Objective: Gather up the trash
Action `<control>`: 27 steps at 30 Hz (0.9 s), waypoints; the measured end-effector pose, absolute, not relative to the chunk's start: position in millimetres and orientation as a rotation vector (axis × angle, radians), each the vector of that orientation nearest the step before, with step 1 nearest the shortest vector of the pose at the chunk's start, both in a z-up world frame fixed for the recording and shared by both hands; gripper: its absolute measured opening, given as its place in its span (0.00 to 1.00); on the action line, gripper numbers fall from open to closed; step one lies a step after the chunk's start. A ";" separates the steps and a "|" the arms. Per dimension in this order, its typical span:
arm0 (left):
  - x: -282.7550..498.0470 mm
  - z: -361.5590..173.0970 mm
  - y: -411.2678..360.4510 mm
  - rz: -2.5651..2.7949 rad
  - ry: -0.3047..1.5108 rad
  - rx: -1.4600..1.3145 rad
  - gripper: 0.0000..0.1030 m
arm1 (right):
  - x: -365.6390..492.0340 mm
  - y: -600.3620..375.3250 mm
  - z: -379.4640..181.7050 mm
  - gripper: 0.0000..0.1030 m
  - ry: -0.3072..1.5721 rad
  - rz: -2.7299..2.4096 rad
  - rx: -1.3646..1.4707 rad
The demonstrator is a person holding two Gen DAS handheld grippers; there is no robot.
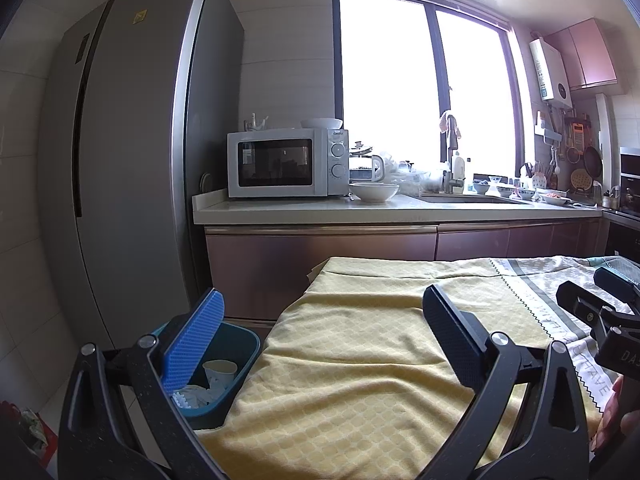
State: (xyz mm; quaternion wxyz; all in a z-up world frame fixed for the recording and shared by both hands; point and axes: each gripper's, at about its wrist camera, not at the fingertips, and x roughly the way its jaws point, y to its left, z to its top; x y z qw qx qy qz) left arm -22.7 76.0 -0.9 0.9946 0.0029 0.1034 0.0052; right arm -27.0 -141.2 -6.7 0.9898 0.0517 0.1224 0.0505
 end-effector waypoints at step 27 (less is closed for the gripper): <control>-22.7 -0.1 76.5 0.018 0.204 0.007 0.95 | -25.9 -139.4 -6.2 0.94 0.244 0.102 0.104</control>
